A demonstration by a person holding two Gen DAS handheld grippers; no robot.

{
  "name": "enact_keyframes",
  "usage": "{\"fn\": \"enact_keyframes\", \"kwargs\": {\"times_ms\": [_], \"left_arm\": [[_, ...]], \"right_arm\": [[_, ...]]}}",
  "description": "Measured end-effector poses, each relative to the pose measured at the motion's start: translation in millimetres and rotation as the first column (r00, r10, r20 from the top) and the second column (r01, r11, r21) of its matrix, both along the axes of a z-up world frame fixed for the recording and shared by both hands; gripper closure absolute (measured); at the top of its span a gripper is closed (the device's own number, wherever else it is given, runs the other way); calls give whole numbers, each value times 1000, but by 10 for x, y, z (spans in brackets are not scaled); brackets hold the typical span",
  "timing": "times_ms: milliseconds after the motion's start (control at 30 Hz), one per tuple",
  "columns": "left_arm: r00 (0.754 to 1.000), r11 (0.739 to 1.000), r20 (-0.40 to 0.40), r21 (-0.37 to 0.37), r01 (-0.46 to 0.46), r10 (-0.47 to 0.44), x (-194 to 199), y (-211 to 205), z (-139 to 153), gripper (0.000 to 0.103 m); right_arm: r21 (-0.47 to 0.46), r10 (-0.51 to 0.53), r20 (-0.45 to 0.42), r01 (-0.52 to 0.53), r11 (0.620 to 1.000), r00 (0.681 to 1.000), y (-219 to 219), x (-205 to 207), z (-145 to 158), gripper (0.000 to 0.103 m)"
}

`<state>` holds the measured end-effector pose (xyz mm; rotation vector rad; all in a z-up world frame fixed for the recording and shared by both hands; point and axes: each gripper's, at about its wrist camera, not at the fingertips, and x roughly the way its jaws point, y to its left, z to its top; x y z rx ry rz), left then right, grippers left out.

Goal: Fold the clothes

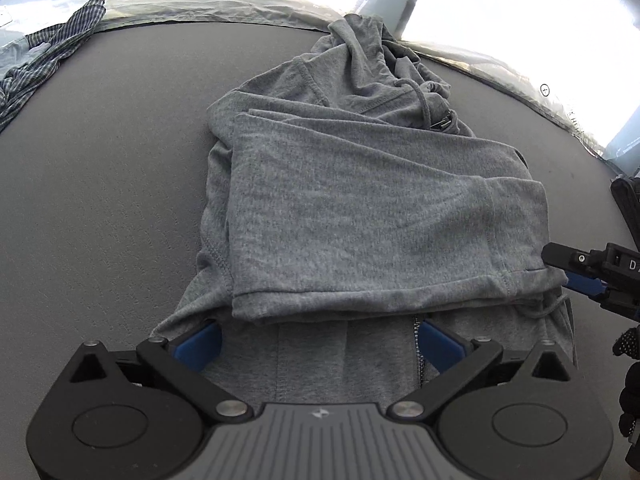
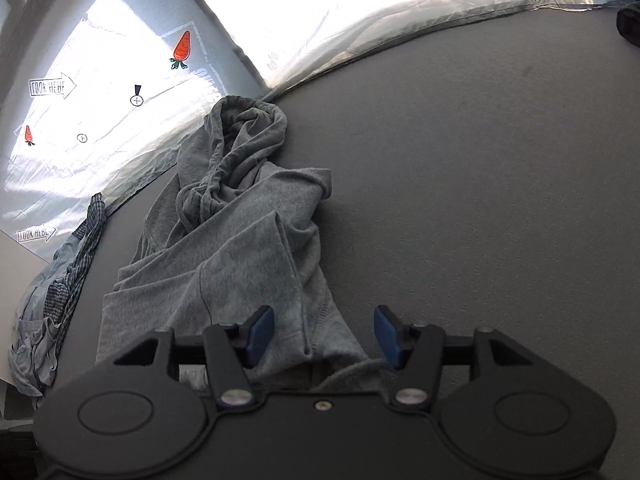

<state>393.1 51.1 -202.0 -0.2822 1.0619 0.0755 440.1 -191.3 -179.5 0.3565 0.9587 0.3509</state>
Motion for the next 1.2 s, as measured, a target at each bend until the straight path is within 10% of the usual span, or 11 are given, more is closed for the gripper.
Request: {"fn": "enact_keyframes", "kwargs": {"times_ms": [67,300,933,1200], "left_arm": [[1000,1000,19,2,-24,24,22,56,106,0],[991,997,113,26,-77,74,339,293,477,0],[973,976,194,204,80,-121,2859,-61,140,0],[978,913,116,392,115,-173,3387,-224,-207,0]], "right_arm": [[-28,8,17,-7,1000,1000,0,25,45,16],[-102,19,83,-10,995,996,71,273,235,1],[-297,82,201,-19,955,976,868,2144,59,0],[-432,163,179,-71,899,970,1151,2411,-230,0]]}}
